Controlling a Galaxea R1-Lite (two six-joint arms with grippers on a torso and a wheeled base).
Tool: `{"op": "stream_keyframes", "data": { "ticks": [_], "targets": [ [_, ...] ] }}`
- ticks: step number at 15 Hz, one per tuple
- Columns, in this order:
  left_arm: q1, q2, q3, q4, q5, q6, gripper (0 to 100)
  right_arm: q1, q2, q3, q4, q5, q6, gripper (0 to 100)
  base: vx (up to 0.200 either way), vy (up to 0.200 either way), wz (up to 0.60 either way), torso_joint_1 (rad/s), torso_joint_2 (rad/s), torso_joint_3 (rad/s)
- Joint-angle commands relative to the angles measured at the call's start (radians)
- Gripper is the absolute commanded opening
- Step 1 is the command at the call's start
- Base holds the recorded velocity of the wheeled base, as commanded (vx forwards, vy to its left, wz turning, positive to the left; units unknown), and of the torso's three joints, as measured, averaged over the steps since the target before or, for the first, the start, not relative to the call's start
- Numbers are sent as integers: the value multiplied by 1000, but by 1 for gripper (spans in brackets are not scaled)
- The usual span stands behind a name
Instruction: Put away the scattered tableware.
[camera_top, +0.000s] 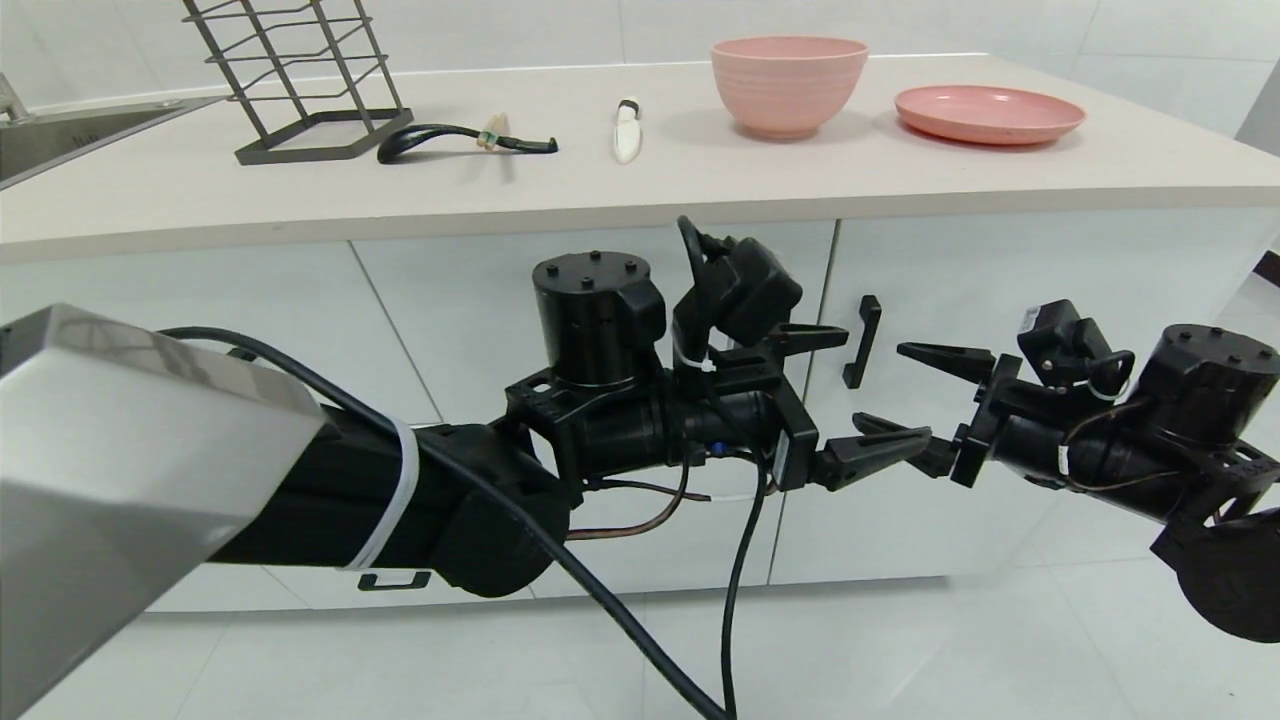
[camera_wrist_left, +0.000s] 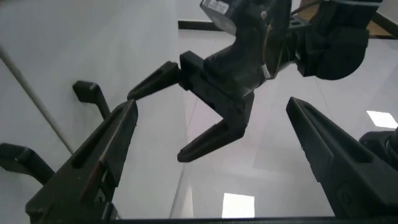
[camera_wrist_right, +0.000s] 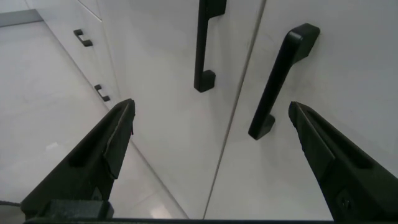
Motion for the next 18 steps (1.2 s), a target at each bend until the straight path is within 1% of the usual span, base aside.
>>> {"op": "stream_keyframes", "data": {
  "ticks": [1, 3, 4, 5, 6, 9, 10, 11, 13, 15, 16, 18],
  "targets": [
    [5, 14, -5, 1, 2, 0, 100, -14, 37, -34, -1, 10, 0, 100, 0, 0, 0, 0, 0, 0],
    [14, 14, -5, -8, -7, 5, 100, -17, 60, -60, -16, 30, 0, 100, 0, 0, 0, 0, 0, 0],
    [14, 16, -3, -33, -80, 17, 100, -17, 64, -71, -21, 43, 0, 100, 0, 0, 0, 0, 0, 0],
    [18, 22, -5, -62, -182, 26, 100, -17, 69, -79, -21, 44, 0, 100, 0, 0, 0, 0, 0, 0],
    [26, 31, -6, -71, -254, 25, 100, -17, 76, -93, -21, 49, 0, 100, 0, 0, 0, 0, 0, 0],
    [31, 42, -11, -73, -253, 19, 100, -17, 89, -106, -22, 64, -1, 100, 0, 0, 0, 0, 0, 0],
    [31, 43, -42, -65, -205, 8, 100, -17, 93, -113, -24, 73, -1, 100, 0, 0, 0, 0, 0, 0],
    [37, 40, -57, -56, -146, 0, 100, -15, 99, -119, -24, 86, -1, 100, 0, 0, 0, 0, 0, 0],
    [44, 28, -65, -16, -116, -1, 100, -15, 113, -133, -29, 89, -1, 100, 0, 0, 0, 0, 0, 0],
    [52, 26, -66, 18, -70, 0, 100, -15, 132, -143, -29, 89, -1, 100, 0, 0, 0, 0, 0, 0],
    [57, 26, -66, 33, -57, 2, 100, -15, 139, -149, -29, 89, -1, 100, 0, 0, 0, 0, 0, 0],
    [67, 25, -68, 52, -55, 8, 100, -14, 145, -165, -29, 90, -1, 100, 0, 0, 0, 0, 0, 0]
  ]
}}
